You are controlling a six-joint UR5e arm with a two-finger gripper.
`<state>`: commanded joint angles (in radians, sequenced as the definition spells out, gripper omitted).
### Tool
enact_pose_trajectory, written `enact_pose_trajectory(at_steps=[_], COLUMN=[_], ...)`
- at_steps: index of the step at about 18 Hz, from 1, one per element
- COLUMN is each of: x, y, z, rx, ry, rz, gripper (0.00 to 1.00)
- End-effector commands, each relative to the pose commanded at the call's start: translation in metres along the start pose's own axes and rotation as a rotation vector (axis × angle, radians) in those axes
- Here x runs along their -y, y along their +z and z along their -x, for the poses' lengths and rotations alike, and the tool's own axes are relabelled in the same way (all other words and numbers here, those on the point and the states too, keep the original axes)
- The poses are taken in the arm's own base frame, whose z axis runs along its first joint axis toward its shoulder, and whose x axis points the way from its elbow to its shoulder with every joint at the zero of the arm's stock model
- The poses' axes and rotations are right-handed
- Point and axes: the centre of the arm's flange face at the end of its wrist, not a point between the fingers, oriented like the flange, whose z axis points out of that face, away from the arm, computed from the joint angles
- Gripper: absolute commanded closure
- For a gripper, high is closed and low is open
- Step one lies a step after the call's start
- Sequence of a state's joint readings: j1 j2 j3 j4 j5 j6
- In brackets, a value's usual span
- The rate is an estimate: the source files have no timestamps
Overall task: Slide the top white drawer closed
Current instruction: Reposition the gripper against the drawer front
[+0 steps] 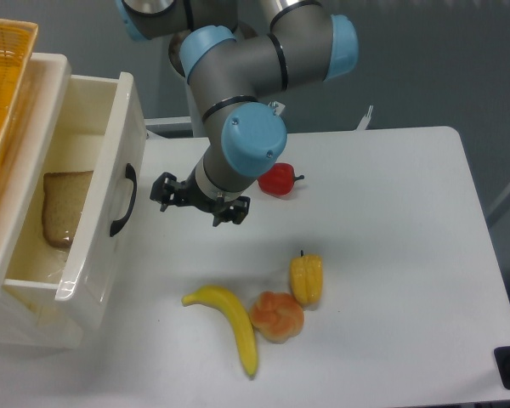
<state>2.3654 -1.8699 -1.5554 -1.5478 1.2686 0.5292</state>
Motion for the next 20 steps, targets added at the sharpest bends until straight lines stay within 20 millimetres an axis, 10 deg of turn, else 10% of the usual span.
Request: enact_pose_trajectory(at_steps=[20], x=[0.008], y=[0.049], z=[-0.01], rx=[-0.004], ry=[0.023], rz=[0.092], gripper=[0.0])
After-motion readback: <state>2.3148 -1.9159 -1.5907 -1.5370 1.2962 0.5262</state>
